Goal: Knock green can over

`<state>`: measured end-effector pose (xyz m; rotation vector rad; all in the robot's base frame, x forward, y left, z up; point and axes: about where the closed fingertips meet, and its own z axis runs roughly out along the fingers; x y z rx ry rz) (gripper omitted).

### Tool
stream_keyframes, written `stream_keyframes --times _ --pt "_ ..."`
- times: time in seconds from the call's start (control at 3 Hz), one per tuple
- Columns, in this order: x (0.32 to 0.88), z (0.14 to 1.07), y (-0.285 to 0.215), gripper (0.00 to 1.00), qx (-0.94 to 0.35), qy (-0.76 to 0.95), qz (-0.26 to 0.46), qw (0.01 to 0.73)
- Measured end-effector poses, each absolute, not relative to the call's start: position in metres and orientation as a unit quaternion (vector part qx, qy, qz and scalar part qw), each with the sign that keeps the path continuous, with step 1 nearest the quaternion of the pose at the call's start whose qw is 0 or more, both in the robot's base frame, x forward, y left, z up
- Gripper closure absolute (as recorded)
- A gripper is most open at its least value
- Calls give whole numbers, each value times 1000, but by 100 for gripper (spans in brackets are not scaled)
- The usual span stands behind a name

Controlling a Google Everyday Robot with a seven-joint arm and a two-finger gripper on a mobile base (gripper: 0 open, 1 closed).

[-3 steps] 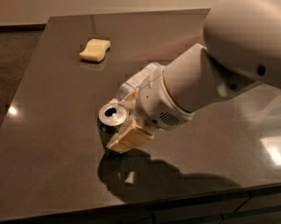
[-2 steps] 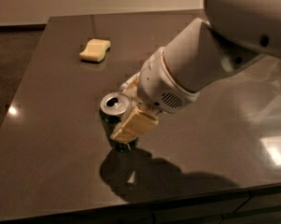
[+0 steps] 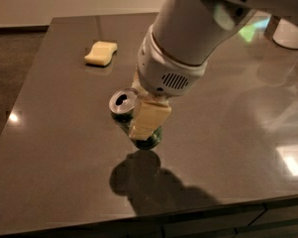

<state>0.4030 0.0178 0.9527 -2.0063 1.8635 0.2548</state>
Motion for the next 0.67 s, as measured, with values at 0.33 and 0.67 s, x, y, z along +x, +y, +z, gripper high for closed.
stream_keyframes --times 0.33,0.67 --pt "403 949 17 100 -739 652 53 161" --pt "402 943 17 100 -759 638 19 131"
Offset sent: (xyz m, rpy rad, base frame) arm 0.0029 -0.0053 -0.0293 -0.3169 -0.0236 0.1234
